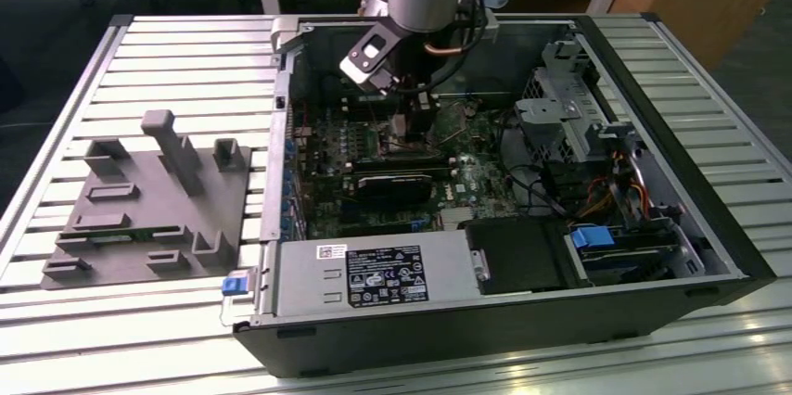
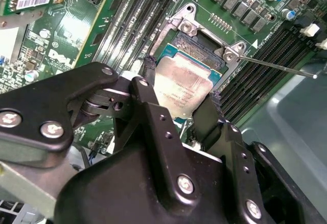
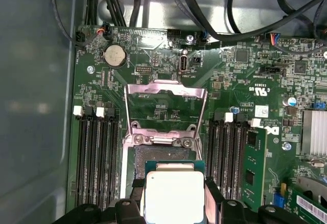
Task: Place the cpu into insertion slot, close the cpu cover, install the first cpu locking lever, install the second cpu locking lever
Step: 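Place the cpu into insertion slot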
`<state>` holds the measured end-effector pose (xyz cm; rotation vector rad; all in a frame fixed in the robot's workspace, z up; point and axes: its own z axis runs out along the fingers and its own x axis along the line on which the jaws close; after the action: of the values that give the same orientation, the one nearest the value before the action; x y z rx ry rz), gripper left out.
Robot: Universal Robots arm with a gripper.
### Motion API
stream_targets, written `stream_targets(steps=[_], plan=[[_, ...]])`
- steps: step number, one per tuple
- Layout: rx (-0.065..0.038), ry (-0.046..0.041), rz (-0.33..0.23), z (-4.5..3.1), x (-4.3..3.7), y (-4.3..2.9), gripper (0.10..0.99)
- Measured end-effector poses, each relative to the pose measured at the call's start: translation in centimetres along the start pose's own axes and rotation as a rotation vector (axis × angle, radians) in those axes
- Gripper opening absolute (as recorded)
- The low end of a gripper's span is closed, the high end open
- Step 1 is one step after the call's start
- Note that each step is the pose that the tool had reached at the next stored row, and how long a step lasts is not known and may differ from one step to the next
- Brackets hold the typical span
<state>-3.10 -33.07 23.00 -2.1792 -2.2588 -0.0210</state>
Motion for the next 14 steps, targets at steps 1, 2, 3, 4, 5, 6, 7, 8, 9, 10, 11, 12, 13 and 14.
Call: stream_targets(steps=[1,2,3,4,5,6,7,8,9,10,11,12,13,14], plan=[[0.0,0.0002,0.0,0.08,0.03,0.0,0.541],[0.0,0.0002,0.0,0.17,0.06,0.0,0.541],[0.0,0.0,0.0,0.25,0.08,0.0,0.541],[0.0,0.0001,0.0,0.35,0.12,0.0,0.541],[0.0,0.0001,0.0,0.45,0.14,0.01,0.541],[0.0,0.0001,0.0,0.55,0.16,0.01,0.541],[0.0,0.0001,0.0,0.65,0.17,0.01,0.541],[0.0,0.0001,0.0,0.75,0.18,0.0,0.541],[0.0,0.0002,0.0,0.85,0.19,0.0,0.541],[0.0,0.0002,0.0,0.94,0.2,0.0,0.541],[0.0,0.0002,0.0,1.04,0.22,0.0,0.541],[0.0,0.0002,0.0,1.12,0.24,0.0,0.541],[0.0,0.0001,0.0,1.2,0.27,0.0,0.541],[0.0,0.0001,0.0,1.27,0.29,0.0,0.541]])
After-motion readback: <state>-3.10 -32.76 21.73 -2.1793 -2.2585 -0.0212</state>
